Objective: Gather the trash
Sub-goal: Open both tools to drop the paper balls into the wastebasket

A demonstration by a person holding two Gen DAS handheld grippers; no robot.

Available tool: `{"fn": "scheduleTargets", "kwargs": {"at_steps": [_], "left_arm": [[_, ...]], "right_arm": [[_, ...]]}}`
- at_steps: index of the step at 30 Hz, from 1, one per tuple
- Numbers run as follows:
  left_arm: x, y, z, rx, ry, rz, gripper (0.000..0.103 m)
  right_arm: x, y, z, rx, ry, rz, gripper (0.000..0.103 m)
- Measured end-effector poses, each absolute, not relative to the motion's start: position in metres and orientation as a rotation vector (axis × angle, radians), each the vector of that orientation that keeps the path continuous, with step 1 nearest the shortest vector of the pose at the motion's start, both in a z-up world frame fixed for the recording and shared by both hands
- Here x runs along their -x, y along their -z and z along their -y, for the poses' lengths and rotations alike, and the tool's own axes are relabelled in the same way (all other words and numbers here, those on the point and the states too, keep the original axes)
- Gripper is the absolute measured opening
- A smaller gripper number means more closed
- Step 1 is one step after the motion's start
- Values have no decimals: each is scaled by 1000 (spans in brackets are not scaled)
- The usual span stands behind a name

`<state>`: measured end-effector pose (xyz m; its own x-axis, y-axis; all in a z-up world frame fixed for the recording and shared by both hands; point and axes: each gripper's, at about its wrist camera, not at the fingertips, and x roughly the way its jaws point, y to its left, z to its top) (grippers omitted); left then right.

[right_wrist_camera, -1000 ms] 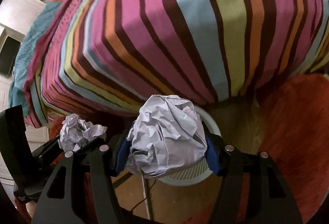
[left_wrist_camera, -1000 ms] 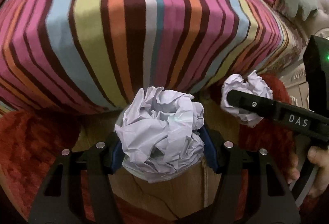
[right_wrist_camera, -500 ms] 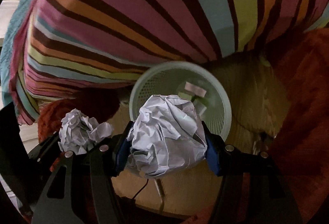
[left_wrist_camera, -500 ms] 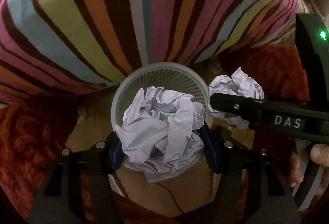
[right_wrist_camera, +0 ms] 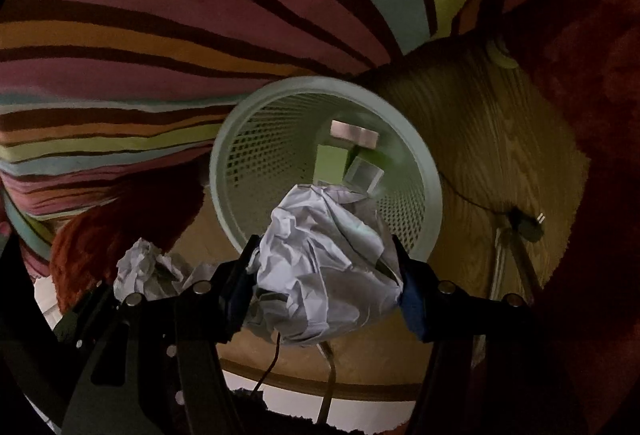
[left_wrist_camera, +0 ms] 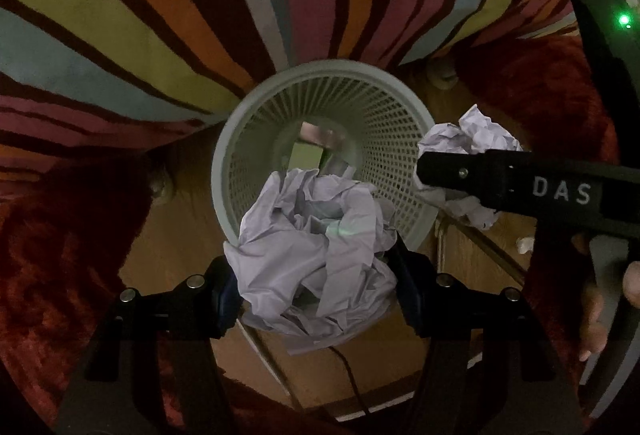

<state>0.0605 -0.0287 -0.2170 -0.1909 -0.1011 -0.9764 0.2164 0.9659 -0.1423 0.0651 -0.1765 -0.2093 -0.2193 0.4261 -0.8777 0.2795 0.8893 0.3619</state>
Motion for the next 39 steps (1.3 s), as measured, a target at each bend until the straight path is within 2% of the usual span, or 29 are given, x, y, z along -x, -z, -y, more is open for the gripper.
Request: {"fn": "scheduleTargets", "kwargs": {"at_steps": [10, 17, 19, 21, 23, 25, 39], "left_arm": [[-60, 228, 25, -55, 279, -1796, 62], [-62, 241, 23, -44, 251, -1843, 67], [-62, 242, 23, -39, 244, -1852, 69], [-62, 243, 22, -41, 237, -1860, 73], [-61, 244, 23, -48, 235, -1866, 82], [-61, 245, 24, -64, 232, -1867, 83], [-61, 238, 21, -53, 229, -1844, 84]], "right_arm": [[-68, 229, 165, -509, -145, -1873, 59], [-69, 234, 163, -506, -151, -1895, 61], [-69, 236, 164, -513, -146, -1902, 66], [-68, 237, 164, -520, -144, -1908, 80], [-67, 238, 164, -524, -143, -1909, 82], [-67, 238, 165, -520, -135, -1910, 87], [-64, 239, 172, -556, -111, -1881, 88]]}}
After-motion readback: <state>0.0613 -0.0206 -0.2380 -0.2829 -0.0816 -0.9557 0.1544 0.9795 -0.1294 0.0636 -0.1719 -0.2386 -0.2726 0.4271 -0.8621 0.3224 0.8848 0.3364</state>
